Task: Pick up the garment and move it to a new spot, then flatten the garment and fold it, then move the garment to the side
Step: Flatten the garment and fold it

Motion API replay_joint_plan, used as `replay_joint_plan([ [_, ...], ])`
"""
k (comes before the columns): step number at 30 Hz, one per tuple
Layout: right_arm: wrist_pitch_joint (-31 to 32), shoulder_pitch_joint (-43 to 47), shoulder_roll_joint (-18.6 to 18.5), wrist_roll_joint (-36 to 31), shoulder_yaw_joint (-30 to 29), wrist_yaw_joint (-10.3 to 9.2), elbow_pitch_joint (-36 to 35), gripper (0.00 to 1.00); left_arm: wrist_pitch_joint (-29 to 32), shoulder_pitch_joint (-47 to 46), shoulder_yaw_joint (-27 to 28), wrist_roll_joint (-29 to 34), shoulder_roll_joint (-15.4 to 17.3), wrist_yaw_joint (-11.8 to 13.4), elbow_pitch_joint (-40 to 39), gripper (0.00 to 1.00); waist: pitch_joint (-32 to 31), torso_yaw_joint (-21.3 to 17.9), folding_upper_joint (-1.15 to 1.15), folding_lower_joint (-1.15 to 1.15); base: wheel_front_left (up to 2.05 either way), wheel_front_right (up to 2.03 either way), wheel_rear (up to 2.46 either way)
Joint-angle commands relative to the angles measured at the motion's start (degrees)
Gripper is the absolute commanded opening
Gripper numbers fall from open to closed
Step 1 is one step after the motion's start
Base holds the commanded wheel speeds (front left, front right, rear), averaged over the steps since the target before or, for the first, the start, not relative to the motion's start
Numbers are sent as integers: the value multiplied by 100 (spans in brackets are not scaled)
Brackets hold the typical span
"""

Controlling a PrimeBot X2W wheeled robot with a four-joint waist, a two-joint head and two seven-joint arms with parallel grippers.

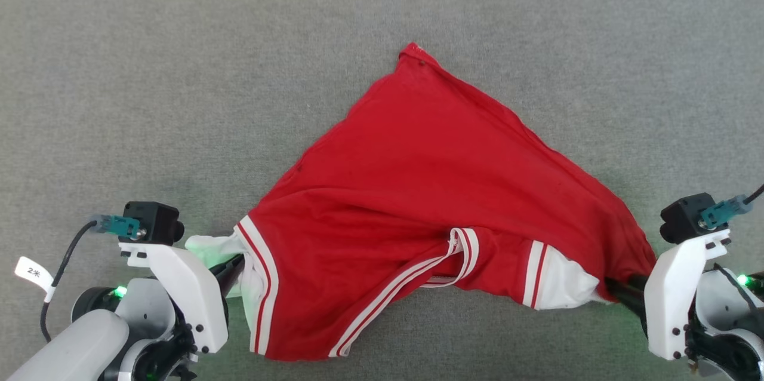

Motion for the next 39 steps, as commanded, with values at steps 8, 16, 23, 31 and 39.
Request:
replay_joint_plan([
  [8,-65,234,-140,31,-335,0,-738,100,-46,140,-52,-60,-69,-62,172,0,-441,37,0,0,0,0,0],
  [16,2,229,-58,-98,-879,0,-1976,100,-77,270,-85,-107,-109,-57,142,0,-681,134,0,0,0,0,0],
  [23,-541,-619,-199,-225,-297,0,-1789,100,-24,154,-193,-17,-227,-98,99,0,-728,448,0,0,0,0,0],
  [31,-943,-1883,-468,-80,574,0,-431,100,51,-105,-368,150,-475,-221,148,0,-562,1020,0,0,0,0,0],
  [39,-1251,-3439,-723,-5,1569,0,1608,100,105,-514,-642,288,-985,-509,431,0,-264,1830,0,0,0,0,0],
])
